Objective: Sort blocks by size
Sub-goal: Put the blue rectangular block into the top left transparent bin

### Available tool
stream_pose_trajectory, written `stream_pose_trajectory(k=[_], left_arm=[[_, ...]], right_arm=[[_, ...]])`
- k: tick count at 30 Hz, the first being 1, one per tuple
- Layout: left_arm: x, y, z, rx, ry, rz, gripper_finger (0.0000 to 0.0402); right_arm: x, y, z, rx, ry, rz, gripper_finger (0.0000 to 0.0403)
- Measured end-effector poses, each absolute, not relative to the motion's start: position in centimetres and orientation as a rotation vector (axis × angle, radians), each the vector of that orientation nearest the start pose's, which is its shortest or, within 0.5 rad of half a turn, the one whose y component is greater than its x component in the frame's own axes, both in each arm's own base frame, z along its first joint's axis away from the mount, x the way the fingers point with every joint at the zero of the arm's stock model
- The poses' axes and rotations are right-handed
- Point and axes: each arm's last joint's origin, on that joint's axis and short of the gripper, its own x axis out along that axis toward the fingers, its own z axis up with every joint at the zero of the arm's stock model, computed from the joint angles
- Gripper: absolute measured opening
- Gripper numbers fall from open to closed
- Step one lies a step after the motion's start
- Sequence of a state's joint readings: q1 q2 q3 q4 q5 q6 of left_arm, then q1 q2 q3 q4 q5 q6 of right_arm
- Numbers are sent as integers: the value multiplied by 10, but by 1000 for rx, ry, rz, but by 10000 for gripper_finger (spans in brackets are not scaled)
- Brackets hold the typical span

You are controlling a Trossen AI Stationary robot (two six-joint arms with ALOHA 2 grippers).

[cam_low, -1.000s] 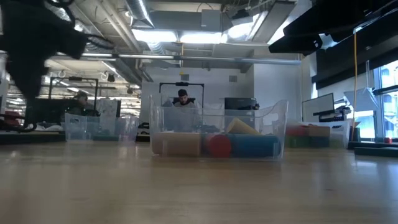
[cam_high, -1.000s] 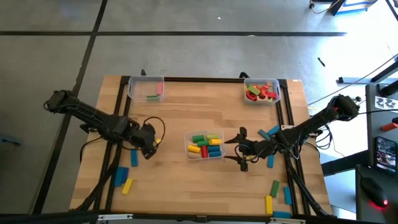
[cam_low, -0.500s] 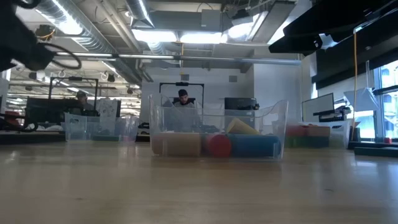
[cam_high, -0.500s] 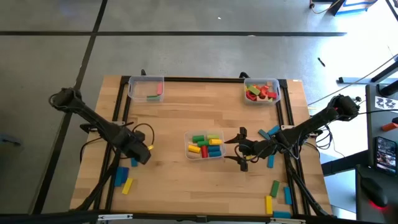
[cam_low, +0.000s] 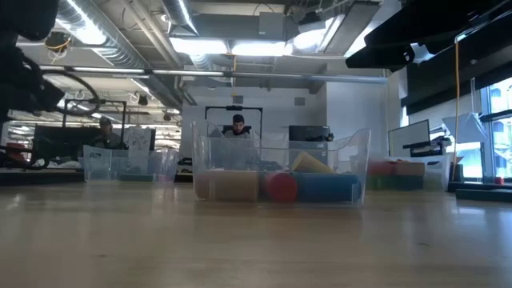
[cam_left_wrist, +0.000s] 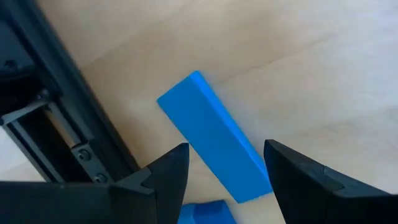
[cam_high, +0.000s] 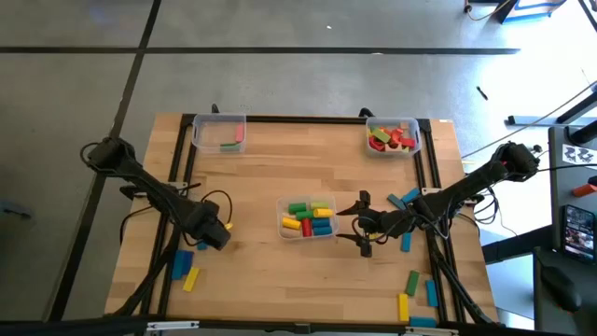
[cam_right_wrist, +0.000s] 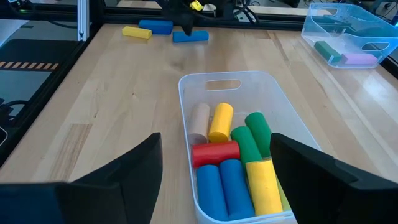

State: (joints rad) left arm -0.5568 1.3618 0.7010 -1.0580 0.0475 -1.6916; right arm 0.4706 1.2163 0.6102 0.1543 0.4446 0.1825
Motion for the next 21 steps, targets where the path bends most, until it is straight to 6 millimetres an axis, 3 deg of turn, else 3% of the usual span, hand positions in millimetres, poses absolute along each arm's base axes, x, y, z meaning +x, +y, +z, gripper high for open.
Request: stream_pose_trajectory(k=[7,12,21], left_arm=[[140,-95,147,-828,1508,1066,202],[140,-98,134,-878,1481,992,202],[137,-97,130,-830,1499,930,192]], right_arm=[[227,102,220,-20,405,-11,285],[227,101,220,-19,404,-12,285],[227,101,220,-24,402,-18,285]])
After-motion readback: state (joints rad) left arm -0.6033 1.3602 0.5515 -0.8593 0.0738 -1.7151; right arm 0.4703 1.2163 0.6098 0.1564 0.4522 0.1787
